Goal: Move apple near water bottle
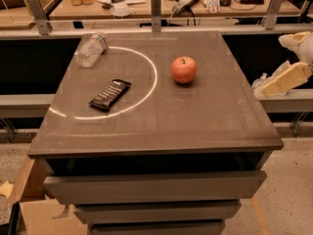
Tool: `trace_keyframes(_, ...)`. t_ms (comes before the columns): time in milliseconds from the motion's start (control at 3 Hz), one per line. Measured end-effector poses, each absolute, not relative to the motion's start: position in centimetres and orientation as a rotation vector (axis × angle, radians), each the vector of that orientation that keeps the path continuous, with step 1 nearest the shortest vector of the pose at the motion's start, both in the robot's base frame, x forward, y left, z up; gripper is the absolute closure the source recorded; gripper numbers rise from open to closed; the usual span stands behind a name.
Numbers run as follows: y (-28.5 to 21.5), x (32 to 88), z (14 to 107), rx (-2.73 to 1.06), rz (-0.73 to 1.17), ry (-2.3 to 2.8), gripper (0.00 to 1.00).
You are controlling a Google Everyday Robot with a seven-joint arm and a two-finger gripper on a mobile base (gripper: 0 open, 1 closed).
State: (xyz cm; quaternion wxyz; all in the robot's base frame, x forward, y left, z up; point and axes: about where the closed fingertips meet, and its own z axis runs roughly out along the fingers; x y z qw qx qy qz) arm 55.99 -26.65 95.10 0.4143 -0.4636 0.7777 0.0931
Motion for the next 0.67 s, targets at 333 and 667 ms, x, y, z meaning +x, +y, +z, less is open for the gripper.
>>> trace_keyframes(333,-25.1,56.8,94.2,-1.159,0.294,1.912,0.00)
trace_keyframes(667,-23.3,58.3,93.1,-1.177,0.362,1.822,0.00)
